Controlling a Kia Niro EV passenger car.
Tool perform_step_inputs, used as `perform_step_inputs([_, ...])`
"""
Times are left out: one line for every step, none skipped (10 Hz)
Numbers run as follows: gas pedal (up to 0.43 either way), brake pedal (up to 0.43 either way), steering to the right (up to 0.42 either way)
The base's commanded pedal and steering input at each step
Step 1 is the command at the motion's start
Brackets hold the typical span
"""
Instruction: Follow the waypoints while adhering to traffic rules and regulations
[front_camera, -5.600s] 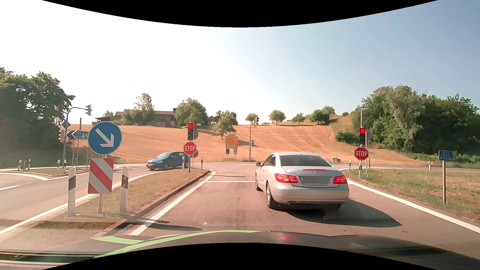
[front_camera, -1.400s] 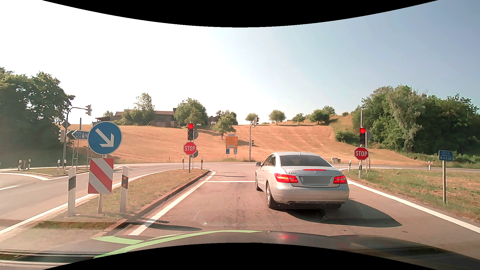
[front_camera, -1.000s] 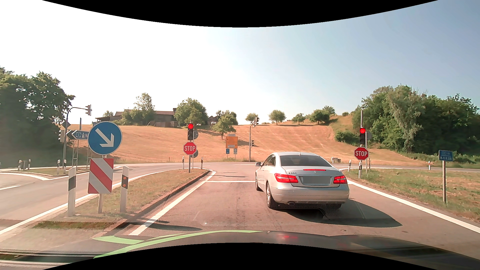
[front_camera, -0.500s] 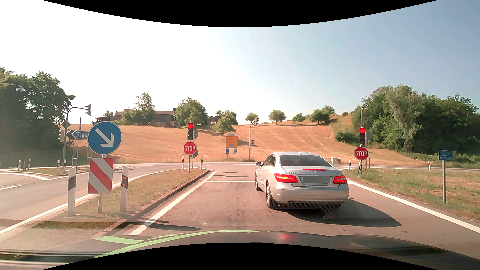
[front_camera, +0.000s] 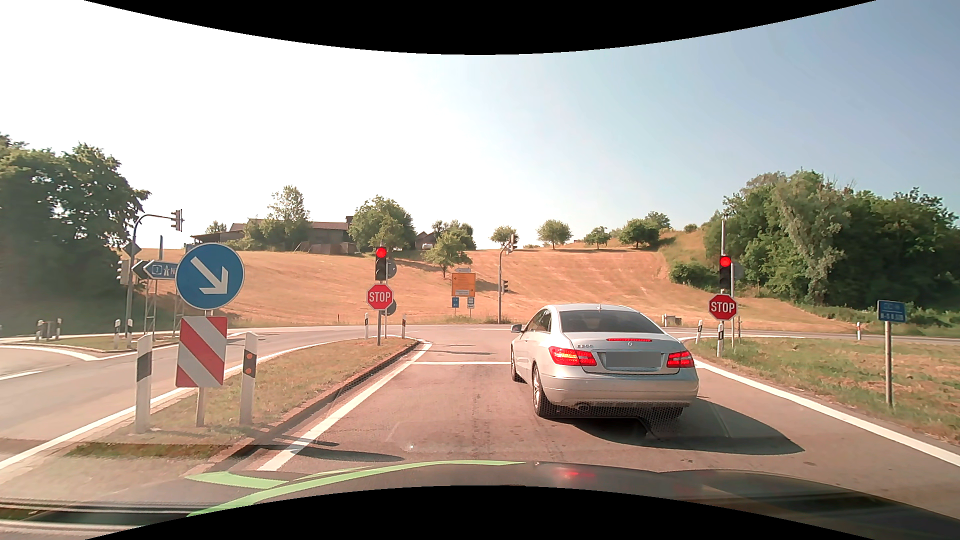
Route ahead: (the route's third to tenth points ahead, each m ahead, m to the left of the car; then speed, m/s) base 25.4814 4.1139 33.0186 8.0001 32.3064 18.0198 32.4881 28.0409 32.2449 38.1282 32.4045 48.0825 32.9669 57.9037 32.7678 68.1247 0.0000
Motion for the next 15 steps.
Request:
perform_step_inputs([0.0,0.409,0.001])
perform_step_inputs([0.0,0.409,0.001])
perform_step_inputs([0.0,0.409,0.001])
perform_step_inputs([0.0,0.409,0.001])
perform_step_inputs([0.0,0.409,0.001])
perform_step_inputs([0.0,0.409,0.001])
perform_step_inputs([0.0,0.402,0.001])
perform_step_inputs([0.0,0.409,0.001])
perform_step_inputs([0.0,0.409,0.001])
perform_step_inputs([0.0,0.409,0.001])
perform_step_inputs([0.0,0.409,0.001])
perform_step_inputs([0.0,0.409,0.001])
perform_step_inputs([0.0,0.409,0.001])
perform_step_inputs([0.0,0.409,0.001])
perform_step_inputs([0.0,0.409,0.001])
